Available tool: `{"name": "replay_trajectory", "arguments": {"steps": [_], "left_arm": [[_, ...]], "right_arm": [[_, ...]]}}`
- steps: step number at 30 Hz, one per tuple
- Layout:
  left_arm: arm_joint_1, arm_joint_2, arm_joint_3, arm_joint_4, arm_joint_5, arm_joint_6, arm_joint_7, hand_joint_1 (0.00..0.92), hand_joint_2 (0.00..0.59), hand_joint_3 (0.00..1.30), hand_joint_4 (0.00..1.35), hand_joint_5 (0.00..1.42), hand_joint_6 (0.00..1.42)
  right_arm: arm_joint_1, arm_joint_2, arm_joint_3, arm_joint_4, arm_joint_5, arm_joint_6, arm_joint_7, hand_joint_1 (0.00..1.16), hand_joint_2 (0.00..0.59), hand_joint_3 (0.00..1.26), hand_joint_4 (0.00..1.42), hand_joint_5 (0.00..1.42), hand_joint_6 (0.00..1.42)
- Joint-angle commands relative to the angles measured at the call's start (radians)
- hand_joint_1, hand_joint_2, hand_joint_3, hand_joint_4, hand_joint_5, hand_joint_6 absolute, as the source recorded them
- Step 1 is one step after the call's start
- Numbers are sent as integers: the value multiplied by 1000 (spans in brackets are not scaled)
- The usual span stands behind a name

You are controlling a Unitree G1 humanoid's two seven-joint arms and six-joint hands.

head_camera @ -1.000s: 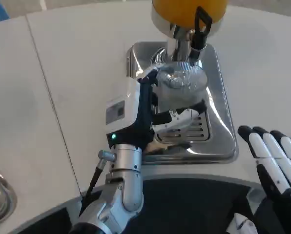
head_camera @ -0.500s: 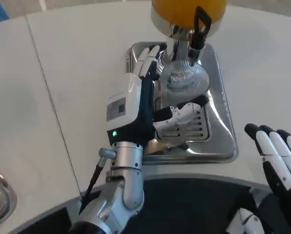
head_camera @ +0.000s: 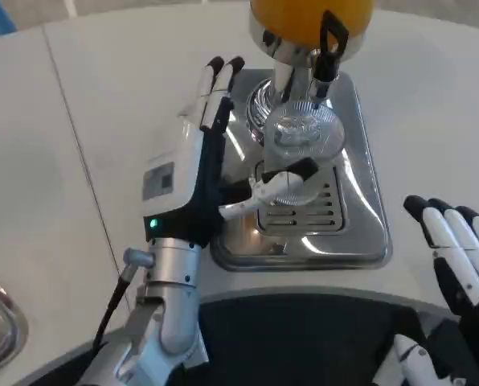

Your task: Grasp the cup under the faucet to collect the drink, then remove the cup.

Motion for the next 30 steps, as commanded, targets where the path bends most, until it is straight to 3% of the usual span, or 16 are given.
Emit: {"name": "replay_trajectory", "arguments": {"steps": [1,14,24,30], "left_arm": [[52,36,16,-62,5,2,-29,314,40,124,25,311,241],[193,161,79,-241,-8,-8,-152,406,63,71,0,241,181],[402,309,142,-459,34,-58,-191,396,57,65,0,242,174],[560,387,172,-592,95,-90,-209,342,66,46,0,209,172]], "right_arm": [[13,2,16,-14,-12,1,-11,134,577,0,0,0,0],[38,4,30,-14,-16,5,-49,126,577,0,0,0,0],[48,5,41,-14,-15,0,-67,122,577,0,0,0,0],[39,-2,36,-13,-3,21,-64,120,577,0,0,0,0]]}}
